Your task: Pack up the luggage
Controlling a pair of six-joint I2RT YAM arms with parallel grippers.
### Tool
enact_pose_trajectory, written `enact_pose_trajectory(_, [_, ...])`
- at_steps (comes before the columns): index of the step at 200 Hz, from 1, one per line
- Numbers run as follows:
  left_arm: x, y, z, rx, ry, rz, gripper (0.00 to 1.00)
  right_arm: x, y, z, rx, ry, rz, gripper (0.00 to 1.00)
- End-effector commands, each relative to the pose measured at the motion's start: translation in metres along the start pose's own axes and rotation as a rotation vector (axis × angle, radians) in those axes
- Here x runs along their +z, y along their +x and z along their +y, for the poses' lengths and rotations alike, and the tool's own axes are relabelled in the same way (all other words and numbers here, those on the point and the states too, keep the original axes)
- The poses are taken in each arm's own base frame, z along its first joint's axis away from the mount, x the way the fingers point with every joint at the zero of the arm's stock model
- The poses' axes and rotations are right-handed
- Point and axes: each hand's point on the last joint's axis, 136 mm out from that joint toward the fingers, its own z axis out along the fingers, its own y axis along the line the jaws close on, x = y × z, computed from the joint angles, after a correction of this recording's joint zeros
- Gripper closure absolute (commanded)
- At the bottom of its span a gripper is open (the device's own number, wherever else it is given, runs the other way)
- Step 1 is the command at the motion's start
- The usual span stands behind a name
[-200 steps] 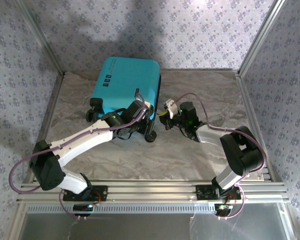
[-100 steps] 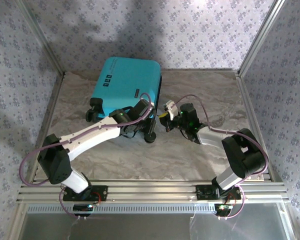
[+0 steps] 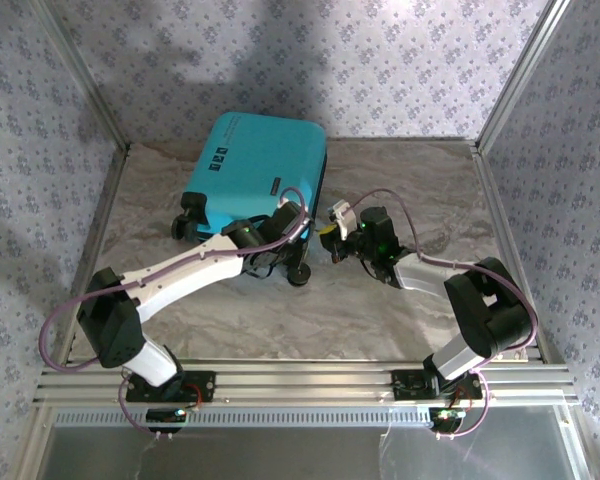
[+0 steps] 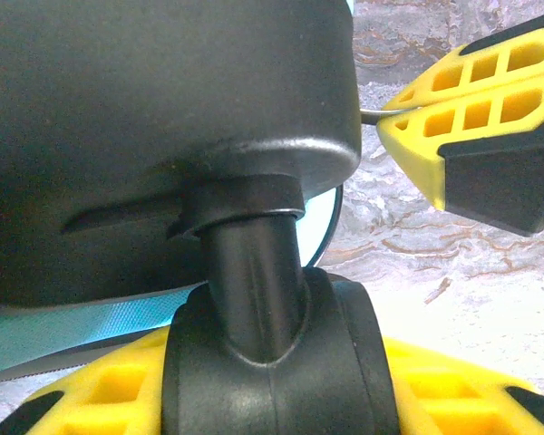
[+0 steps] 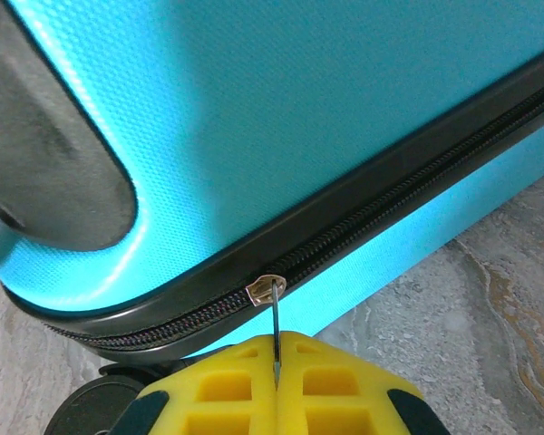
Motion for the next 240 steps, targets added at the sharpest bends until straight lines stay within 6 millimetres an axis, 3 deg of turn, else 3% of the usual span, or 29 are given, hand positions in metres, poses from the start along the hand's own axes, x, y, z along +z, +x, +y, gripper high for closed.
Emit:
enact_pose_trajectory(1, [-0.017, -0.004, -0.014, 0.076, 0.046, -0.038, 0.88, -0.009, -0.039, -0.028, 0.013, 0.122, -0.109, 1.0])
enact_pose_trajectory(64, [-0.04, 0.006, -0.028, 0.116, 0.141, -0.089, 0.92, -0.012, -0.042, -0.065, 0.089, 0.249, -0.103, 1.0])
enact_pose_trajectory(122, [-0.048, 0.026, -0.022, 0.119, 0.165, -0.088, 0.94, -0.016, -0.041, -0.087, 0.131, 0.346, -0.097, 1.0])
enact_pose_trajectory(147, [-0.052, 0.033, -0.02, 0.123, 0.183, -0.092, 0.95, -0.025, -0.041, -0.115, 0.178, 0.448, -0.081, 1.0])
enact_pose_trajectory(185, [-0.067, 0.046, -0.014, 0.113, 0.233, -0.125, 0.95, -0.048, -0.04, -0.189, 0.34, 0.625, -0.066, 1.0])
enact_pose_trajectory(201, [-0.071, 0.052, -0.009, 0.105, 0.24, -0.137, 0.95, -0.057, -0.04, -0.209, 0.38, 0.645, -0.07, 1.0])
enact_pose_trajectory(240, [-0.076, 0.058, 0.007, 0.099, 0.206, -0.171, 0.95, -0.067, -0.032, -0.204, 0.361, 0.638, -0.06, 1.0])
